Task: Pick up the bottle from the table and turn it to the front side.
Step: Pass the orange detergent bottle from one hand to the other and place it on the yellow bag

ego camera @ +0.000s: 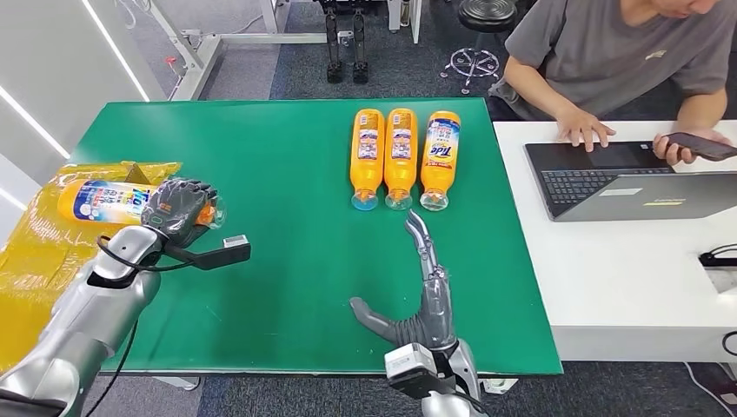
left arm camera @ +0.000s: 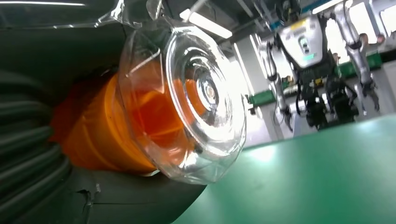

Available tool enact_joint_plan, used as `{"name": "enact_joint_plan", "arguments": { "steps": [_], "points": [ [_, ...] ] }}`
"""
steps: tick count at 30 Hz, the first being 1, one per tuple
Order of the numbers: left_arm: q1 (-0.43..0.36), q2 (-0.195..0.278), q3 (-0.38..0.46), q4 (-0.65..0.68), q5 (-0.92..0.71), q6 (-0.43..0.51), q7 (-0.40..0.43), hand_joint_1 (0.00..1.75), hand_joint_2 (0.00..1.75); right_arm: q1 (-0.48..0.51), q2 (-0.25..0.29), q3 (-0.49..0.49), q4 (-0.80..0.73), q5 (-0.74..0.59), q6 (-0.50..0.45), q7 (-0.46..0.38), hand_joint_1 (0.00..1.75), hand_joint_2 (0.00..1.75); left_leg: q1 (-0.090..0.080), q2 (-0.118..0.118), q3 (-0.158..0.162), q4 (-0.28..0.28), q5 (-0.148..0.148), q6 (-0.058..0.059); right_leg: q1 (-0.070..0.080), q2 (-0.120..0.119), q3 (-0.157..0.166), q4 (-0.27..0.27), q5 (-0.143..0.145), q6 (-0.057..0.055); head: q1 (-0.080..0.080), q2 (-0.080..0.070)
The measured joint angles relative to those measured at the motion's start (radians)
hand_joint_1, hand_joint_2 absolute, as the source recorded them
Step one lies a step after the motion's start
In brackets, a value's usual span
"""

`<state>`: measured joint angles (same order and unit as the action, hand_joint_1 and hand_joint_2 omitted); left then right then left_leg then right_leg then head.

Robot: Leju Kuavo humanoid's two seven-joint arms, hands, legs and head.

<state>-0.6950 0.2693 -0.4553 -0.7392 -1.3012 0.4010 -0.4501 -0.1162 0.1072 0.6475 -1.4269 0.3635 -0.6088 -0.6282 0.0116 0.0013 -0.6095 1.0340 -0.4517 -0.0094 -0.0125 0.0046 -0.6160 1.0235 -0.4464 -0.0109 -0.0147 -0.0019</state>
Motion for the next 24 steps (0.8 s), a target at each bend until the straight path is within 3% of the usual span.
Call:
{"name": "enact_joint_plan", "arguments": {
  "steps": [8,17,24],
  "points": [
    [-0.070,0.004,-0.029,0.145,-0.006,-0.032,0.014,1.75,1.75,0.010,-0.002,-0.006,-0.010,0.004,0.001,0.001,0.00,1.75,0.000,0.000,0.000,0.000,0.000,0.000,0.000,0.000,0.000,0.000,0.000,0.000,0.000,0.000],
    [-0.119,0.013,-0.034,0.212,0.029,-0.161,0.006,1.75,1.75,0.017,-0.003,-0.015,-0.023,0.013,0.018,0.011,0.00,1.75,0.000,-0.001,0.001,0.000,0.001,0.000,0.000,-0.001,0.002,0.000,0.000,0.000,0.000,0.000],
    [-0.129,0.034,-0.034,0.234,0.096,-0.269,-0.053,1.75,1.75,0.013,-0.006,-0.015,-0.022,0.005,0.019,0.012,0.00,1.75,0.001,-0.005,0.001,-0.001,0.003,-0.002,0.000,-0.005,0.002,0.001,0.000,-0.001,0.000,0.000]
  ]
}}
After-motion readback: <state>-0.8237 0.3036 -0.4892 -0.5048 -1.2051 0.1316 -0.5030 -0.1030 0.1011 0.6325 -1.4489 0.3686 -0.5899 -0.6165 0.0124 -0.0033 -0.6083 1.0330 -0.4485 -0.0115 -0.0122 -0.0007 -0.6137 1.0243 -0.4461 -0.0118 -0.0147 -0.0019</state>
